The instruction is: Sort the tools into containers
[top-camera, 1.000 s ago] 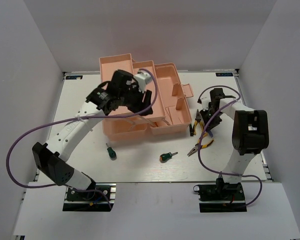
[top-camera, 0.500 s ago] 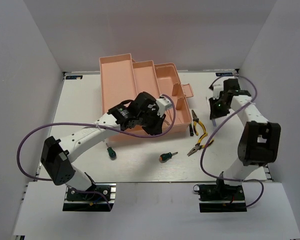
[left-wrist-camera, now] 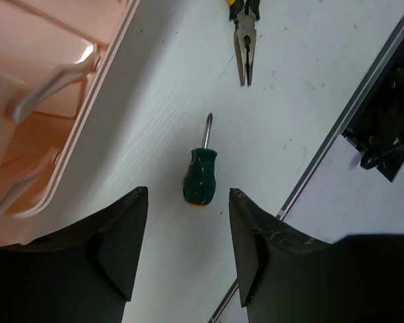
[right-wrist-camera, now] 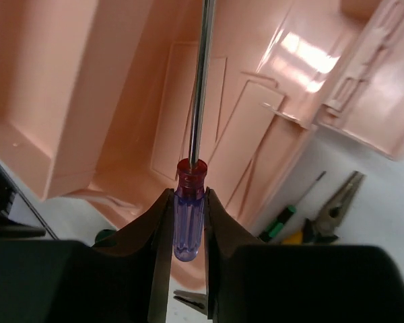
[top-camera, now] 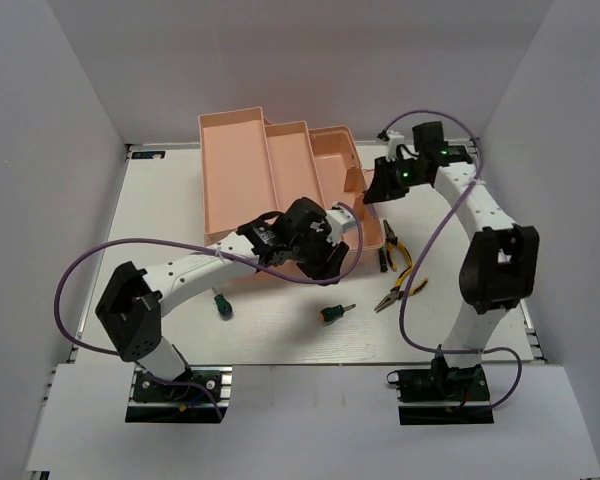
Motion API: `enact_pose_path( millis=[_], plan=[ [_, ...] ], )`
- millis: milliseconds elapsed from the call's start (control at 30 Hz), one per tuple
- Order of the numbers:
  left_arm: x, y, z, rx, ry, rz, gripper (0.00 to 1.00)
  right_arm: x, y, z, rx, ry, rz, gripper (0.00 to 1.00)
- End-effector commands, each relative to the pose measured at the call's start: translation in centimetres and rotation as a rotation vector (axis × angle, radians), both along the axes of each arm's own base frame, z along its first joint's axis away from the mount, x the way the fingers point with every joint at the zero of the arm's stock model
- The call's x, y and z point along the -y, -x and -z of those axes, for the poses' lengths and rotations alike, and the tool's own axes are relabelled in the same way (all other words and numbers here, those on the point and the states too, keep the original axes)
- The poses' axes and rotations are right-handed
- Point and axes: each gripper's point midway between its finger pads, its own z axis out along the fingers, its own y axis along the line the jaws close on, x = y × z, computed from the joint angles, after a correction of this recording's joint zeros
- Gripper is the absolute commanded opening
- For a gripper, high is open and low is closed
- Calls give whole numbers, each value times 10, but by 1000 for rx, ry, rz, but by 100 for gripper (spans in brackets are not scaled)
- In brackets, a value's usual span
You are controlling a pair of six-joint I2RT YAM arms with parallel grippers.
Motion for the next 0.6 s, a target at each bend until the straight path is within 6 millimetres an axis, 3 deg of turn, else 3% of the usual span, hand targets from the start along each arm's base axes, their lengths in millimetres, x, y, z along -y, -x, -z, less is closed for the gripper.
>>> enact_pose_path(
  millis=[0, 33, 167, 200, 300, 333, 367, 400, 433, 467, 500, 533, 567],
  plan=[
    [23, -7, -23, 52, 72, 15, 62, -23, -6, 2, -73, -56, 18, 8],
    [25, -4, -23, 52, 73, 24, 62, -27, -9, 6, -80, -54, 17, 11],
    [40, -9, -23, 59, 93, 28, 60, -36, -9, 4, -73, -49, 4, 45],
    [43, -6, -15, 47, 79, 37, 60, -36, -8, -1, -61, -51, 0, 46],
    [51, -10, -20, 50, 104, 38, 56, -25, -3, -16, -15, -37, 15, 46],
    [54, -12, -10, 40, 91, 38, 54, -23, 1, -23, 23, -18, -2, 46],
    [58, -8, -10, 35, 95, 53, 45, -13, 3, -16, 25, 27, 27, 41],
    [62, -10, -11, 40, 102, 54, 39, -4, 7, -31, 89, 52, 31, 38],
    [63, -11, -1, 27, 84, 53, 33, 4, 16, -14, 58, 89, 43, 36],
    [67, -12, -3, 25, 92, 60, 20, 18, 17, -17, 90, 147, 84, 32],
    [69, -13, -2, 25, 92, 60, 15, 25, 23, -23, 119, 174, 97, 21],
    [73, -11, 0, 22, 89, 69, 11, 44, 30, 2, 76, 259, 148, 16],
    [72, -13, 1, 28, 84, 61, 11, 46, 37, 5, 64, 265, 145, 12]
  ],
)
